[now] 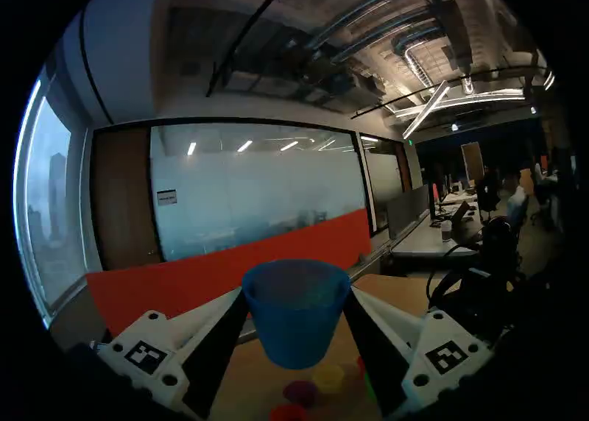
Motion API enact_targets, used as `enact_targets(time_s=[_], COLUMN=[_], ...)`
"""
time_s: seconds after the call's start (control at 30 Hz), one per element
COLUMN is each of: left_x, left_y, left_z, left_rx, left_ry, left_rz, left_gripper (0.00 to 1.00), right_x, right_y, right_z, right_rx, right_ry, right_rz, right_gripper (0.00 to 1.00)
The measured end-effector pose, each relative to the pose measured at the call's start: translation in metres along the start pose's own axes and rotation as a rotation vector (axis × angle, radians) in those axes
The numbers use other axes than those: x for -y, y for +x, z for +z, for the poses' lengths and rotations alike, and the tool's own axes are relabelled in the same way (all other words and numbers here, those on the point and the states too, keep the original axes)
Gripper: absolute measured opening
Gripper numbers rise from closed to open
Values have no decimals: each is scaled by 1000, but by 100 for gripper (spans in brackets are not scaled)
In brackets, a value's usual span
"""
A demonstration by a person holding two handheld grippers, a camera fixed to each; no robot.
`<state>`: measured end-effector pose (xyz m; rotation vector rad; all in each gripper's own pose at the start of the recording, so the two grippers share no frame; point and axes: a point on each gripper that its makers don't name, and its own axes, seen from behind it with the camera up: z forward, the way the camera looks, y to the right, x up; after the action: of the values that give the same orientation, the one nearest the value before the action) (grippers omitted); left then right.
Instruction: Pour water
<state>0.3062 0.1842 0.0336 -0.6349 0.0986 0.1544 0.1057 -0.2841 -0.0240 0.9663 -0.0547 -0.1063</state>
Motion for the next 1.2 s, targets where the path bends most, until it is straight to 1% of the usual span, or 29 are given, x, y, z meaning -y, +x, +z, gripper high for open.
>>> enact_targets(time_s=[0.2,0.4,0.57,0.83,1.0,1.2], left_x=[3,4,4,6,8,7], left_y=[-6,-20,-30,-49,-62,-76], left_z=[-5,-14,-21,-33,-38,-43], left_rx=[3,11,12,17,25,37], left_ry=[2,8,10,21,31,33], left_rz=[-10,-20,-32,-69,-83,-105], left_gripper=[86,86,86,86,86,86], right_x=[-3,-10,-17,-30,-39,-49], right_y=[3,9,12,15,16,17], right_z=[-4,-15,-26,-46,-58,-70], right_rx=[-3,-3,0,10,13,15], right_ry=[-10,-35,-62,-105,-131,-159], right_rz=[7,3,-3,-9,-16,-15], right_gripper=[90,90,90,90,90,90])
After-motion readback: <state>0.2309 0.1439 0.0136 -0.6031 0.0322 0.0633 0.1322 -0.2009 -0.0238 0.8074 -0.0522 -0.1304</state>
